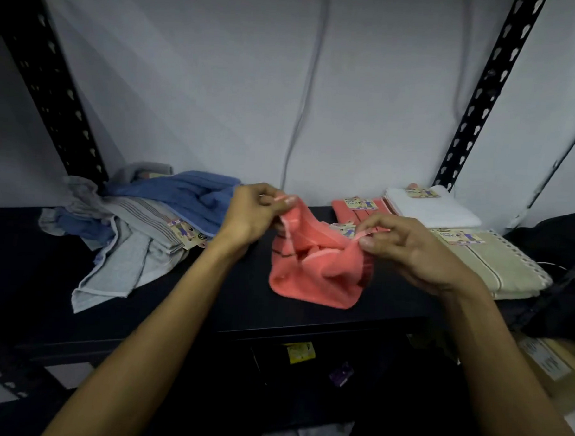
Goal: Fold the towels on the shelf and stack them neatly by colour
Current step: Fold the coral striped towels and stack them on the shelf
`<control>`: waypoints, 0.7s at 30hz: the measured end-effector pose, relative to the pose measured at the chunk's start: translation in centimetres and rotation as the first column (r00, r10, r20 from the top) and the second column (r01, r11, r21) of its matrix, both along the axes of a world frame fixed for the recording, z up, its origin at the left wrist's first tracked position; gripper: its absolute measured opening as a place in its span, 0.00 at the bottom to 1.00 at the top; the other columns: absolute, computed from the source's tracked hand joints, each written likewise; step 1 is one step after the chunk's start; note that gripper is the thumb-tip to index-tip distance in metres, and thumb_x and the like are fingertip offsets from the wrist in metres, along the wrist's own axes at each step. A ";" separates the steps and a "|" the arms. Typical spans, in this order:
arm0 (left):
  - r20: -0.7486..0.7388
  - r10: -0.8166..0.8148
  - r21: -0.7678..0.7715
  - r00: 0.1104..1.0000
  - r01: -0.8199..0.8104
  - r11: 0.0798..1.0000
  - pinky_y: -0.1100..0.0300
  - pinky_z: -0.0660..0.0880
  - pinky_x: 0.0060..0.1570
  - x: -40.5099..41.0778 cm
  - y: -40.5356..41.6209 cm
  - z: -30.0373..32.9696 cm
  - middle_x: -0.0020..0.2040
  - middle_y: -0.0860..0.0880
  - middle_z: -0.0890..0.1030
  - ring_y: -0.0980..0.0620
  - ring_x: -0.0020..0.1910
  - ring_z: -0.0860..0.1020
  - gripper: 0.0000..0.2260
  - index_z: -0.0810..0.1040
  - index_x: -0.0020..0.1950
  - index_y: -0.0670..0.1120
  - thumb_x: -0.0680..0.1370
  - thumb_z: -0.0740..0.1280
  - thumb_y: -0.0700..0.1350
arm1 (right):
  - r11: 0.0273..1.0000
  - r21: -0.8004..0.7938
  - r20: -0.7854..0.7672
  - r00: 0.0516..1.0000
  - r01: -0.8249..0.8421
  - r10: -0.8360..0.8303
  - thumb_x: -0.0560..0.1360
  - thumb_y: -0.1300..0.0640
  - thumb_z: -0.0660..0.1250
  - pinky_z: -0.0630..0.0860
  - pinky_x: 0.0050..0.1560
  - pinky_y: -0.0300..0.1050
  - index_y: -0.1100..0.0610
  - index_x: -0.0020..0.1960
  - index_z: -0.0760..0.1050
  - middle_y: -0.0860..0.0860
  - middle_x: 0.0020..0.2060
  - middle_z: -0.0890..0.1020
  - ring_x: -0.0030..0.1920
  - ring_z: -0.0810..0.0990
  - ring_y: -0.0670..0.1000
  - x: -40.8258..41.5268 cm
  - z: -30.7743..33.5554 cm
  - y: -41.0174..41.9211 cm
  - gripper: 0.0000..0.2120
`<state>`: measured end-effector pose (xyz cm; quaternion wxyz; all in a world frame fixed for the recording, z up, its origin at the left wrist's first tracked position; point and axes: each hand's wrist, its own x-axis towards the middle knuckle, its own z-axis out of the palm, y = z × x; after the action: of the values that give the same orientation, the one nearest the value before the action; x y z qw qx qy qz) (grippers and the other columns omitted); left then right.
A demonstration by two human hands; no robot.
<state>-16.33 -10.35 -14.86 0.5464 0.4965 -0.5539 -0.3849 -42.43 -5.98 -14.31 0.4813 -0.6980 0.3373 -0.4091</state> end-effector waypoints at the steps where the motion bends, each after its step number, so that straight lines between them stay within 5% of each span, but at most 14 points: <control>1: -0.025 -0.004 -0.010 1.000 0.004 1.000 0.62 0.79 0.28 -0.6 -0.1 0.4 0.28 0.48 0.81 0.54 0.25 0.80 0.05 0.78 0.44 0.38 0.78 0.72 0.37 | 0.996 0.049 0.057 0.996 -0.073 0.070 0.74 0.64 0.68 0.76 0.47 0.36 0.63 0.50 0.77 0.55 0.40 0.82 0.41 0.80 0.49 0.2 0.4 -0.1 0.05; 4: -0.107 0.117 0.035 0.987 -0.114 0.993 0.57 0.83 0.32 0.1 -1.0 0.9 0.34 0.43 0.82 0.50 0.27 0.82 0.06 0.77 0.49 0.35 0.80 0.70 0.38 | 0.991 0.060 0.156 0.981 -0.123 0.112 0.76 0.58 0.71 0.75 0.52 0.47 0.62 0.50 0.76 0.62 0.42 0.80 0.46 0.80 0.58 -1.4 0.8 -0.3 0.09; 7: -0.090 0.078 0.125 0.993 -0.067 0.990 0.58 0.83 0.33 0.8 -1.6 0.9 0.39 0.38 0.81 0.50 0.29 0.83 0.05 0.76 0.53 0.35 0.81 0.68 0.37 | 0.994 0.068 0.086 0.994 -0.080 0.074 0.78 0.65 0.65 0.73 0.62 0.58 0.65 0.50 0.74 0.72 0.50 0.80 0.58 0.80 0.67 -3.3 0.8 0.0 0.03; 10: 0.146 -0.144 0.045 0.979 0.139 0.989 0.59 0.82 0.34 -1.6 -0.6 0.0 0.38 0.39 0.81 0.48 0.31 0.81 0.04 0.77 0.54 0.42 0.80 0.68 0.35 | 0.984 -0.144 -0.092 0.989 0.102 -0.116 0.76 0.66 0.68 0.76 0.56 0.44 0.62 0.50 0.80 0.57 0.49 0.85 0.52 0.81 0.51 -3.4 0.8 -0.4 0.04; 13: 0.320 -0.405 0.063 0.857 0.407 0.911 0.56 0.83 0.46 -4.4 1.0 -1.8 0.50 0.42 0.86 0.49 0.41 0.85 0.08 0.84 0.56 0.46 0.81 0.68 0.37 | 0.970 -0.166 -0.023 0.983 0.178 -0.184 0.75 0.67 0.69 0.78 0.49 0.39 0.63 0.50 0.80 0.55 0.43 0.83 0.46 0.81 0.49 -3.0 0.5 -0.7 0.04; 17: 0.571 -0.363 0.098 0.736 0.378 0.920 0.71 0.76 0.51 -5.1 2.4 -2.9 0.51 0.57 0.87 0.66 0.47 0.82 0.13 0.86 0.55 0.58 0.71 0.78 0.57 | 0.962 -0.130 0.045 0.970 0.241 -0.237 0.76 0.67 0.69 0.80 0.51 0.42 0.65 0.50 0.78 0.55 0.42 0.84 0.45 0.81 0.51 -3.5 -0.2 -0.9 0.04; 21: 0.611 -0.367 0.129 0.701 0.369 0.920 0.61 0.77 0.59 -4.7 2.0 -4.1 0.56 0.56 0.85 0.60 0.48 0.81 0.20 0.86 0.59 0.51 0.68 0.81 0.49 | 0.982 0.051 0.197 0.962 0.182 -0.189 0.76 0.62 0.68 0.80 0.50 0.46 0.60 0.47 0.76 0.57 0.38 0.80 0.43 0.79 0.55 -4.1 -0.3 -0.8 0.01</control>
<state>-21.06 -8.35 -18.99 0.2446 0.4739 -0.7913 -0.2989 -46.54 -6.81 -14.60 0.4838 -0.6106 0.3576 -0.5150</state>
